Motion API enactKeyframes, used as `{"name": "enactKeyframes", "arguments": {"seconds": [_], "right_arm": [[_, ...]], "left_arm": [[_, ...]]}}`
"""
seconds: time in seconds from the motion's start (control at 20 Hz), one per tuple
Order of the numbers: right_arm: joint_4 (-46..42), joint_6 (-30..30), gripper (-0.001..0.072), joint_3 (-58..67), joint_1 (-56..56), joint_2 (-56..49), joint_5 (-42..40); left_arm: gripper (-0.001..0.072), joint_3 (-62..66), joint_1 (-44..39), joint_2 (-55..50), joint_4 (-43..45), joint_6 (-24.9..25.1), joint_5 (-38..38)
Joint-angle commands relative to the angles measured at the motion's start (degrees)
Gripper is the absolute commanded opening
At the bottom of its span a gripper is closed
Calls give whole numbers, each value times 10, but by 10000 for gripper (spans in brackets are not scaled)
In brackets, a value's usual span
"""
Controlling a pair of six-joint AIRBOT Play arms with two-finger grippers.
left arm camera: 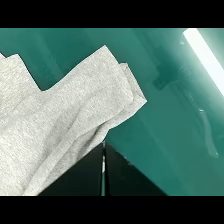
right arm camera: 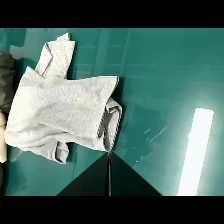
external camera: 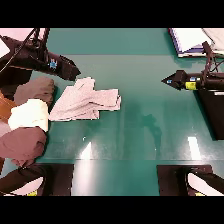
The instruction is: Fold the shirts.
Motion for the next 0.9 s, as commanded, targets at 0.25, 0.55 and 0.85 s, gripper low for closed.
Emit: {"name": "enactKeyframes", "arguments": {"seconds": [0.25,0.55,0.85], "right_arm": [[6,0,12,0,0,0,-56],[37,0,13,0,0,1,-41],[64,0,12,0,0,1,-39]], "left_arm": [[43,-1,0,-1,3,1,91],[591,-18,85,-95,163,-118,93],[591,-83,143,-240,93,-101,64]]}}
